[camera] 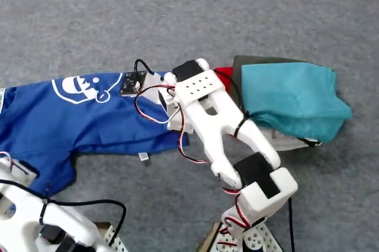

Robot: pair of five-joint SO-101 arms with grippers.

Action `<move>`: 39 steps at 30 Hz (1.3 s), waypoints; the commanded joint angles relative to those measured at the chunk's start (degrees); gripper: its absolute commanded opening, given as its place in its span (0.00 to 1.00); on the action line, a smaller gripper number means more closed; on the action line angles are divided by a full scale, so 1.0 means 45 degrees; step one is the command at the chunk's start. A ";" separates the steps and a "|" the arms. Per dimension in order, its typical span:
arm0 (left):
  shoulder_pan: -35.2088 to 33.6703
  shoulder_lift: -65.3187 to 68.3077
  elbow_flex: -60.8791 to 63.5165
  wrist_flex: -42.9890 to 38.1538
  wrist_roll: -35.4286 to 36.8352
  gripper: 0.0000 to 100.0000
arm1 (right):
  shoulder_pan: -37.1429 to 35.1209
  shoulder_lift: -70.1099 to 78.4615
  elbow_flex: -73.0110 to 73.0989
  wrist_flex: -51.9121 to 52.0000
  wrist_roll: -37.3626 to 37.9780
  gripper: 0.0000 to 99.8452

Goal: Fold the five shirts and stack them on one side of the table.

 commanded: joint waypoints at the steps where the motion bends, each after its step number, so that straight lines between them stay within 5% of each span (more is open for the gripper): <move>1: -0.0254 -0.0107 0.0274 -0.0215 0.0195 0.27 | -0.0127 -0.0869 0.0010 0.0059 0.0137 0.19; 11: -0.0918 -0.0107 0.0606 -0.0156 -0.0606 0.28 | -0.0049 -0.0850 -0.1670 0.1719 0.0117 0.30; 18: 0.0156 -0.0088 -0.1074 -0.0606 -0.6252 0.27 | -0.0029 -0.0928 -0.2061 0.2422 0.0078 0.30; 28: 0.1875 0.3018 -0.1348 -0.2344 -1.7993 0.27 | 0.0635 -0.0947 -0.1983 0.2735 0.0117 0.30; 33: 0.1836 0.5265 -0.2735 -0.1797 -1.9985 0.26 | 0.0635 -0.0947 -0.1983 0.2735 0.0117 0.30; 39: 0.1836 0.6711 -0.3380 -0.2247 -2.0454 0.26 | 0.0635 -0.0947 -0.2042 0.2657 0.0117 0.30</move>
